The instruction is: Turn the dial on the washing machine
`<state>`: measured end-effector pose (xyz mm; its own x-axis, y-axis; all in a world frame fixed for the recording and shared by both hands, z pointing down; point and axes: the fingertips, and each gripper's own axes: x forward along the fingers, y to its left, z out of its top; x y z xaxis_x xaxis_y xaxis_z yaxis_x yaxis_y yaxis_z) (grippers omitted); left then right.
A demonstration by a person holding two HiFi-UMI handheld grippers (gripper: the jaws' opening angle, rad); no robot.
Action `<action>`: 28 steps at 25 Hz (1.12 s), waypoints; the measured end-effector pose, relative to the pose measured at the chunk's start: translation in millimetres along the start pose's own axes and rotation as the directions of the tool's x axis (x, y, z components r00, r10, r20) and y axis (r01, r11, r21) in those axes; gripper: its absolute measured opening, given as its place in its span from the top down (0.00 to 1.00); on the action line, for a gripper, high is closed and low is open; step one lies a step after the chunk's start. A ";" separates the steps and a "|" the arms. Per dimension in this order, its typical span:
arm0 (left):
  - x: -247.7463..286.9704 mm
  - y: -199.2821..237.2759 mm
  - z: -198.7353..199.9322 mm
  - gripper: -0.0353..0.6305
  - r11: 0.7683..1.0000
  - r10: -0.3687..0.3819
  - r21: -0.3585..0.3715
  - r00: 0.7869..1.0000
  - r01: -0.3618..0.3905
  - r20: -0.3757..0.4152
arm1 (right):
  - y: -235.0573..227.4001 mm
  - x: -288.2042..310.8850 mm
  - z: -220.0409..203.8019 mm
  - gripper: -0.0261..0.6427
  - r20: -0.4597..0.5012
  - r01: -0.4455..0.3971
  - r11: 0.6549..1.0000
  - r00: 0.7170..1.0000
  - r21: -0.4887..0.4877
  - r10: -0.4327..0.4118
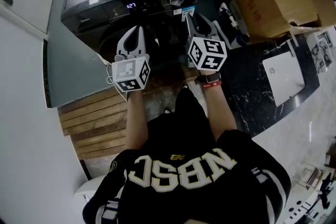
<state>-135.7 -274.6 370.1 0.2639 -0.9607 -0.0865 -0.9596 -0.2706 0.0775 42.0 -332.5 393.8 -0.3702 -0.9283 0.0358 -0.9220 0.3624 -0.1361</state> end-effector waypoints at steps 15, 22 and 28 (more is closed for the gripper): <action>-23.4 -10.0 2.3 0.93 1.000 -0.016 0.018 1.000 0.016 0.011 | 29.1 -39.8 -7.3 0.95 0.011 -0.028 0.996 1.000 -0.083 0.029; -25.9 -11.2 3.0 0.93 1.000 -0.018 0.022 1.000 0.018 0.016 | 29.3 -46.2 -5.9 0.95 0.017 -0.024 0.994 1.000 -0.107 0.026; -16.1 -12.1 1.9 0.93 1.000 -0.029 0.002 0.999 0.029 0.023 | 26.8 -43.0 -8.2 0.95 -0.002 -0.026 0.992 1.000 -0.125 0.026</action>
<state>-128.6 -255.8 368.6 0.2890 -0.9508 -0.1116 -0.9519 -0.2978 0.0725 32.3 -282.1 396.7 -0.3941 -0.9184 0.0342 -0.9191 0.3939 -0.0121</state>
